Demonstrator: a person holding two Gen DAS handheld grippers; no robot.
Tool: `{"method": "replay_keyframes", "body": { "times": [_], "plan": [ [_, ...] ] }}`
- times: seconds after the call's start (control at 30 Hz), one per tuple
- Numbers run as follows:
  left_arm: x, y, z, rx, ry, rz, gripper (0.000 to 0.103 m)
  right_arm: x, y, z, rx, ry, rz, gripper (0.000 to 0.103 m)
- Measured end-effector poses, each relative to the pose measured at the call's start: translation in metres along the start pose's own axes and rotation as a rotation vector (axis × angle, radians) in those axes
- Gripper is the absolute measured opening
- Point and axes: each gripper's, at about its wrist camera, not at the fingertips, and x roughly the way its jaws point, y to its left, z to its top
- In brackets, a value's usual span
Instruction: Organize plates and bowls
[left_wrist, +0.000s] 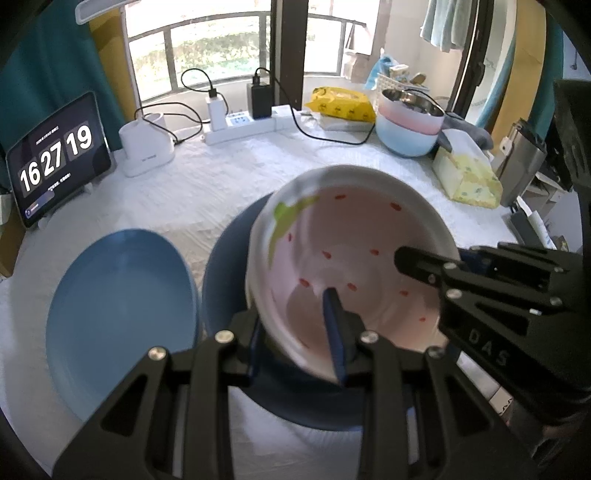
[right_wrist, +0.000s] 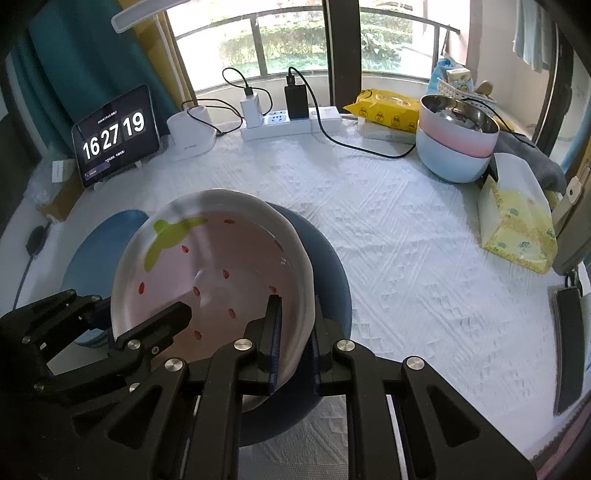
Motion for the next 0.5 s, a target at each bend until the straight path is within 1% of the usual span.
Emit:
{"method": "replay_keyframes", "body": {
  "times": [0.37, 0.5],
  "plan": [
    [-0.007, 0.003, -0.001, -0.010, -0.010, -0.002, 0.031, 0.002, 0.002, -0.002, -0.009, 0.000, -0.010, 0.014],
    [-0.010, 0.006, -0.001, -0.015, -0.011, 0.041, 0.032, 0.003, 0.005, -0.004, -0.026, -0.003, -0.033, 0.014]
  ]
}}
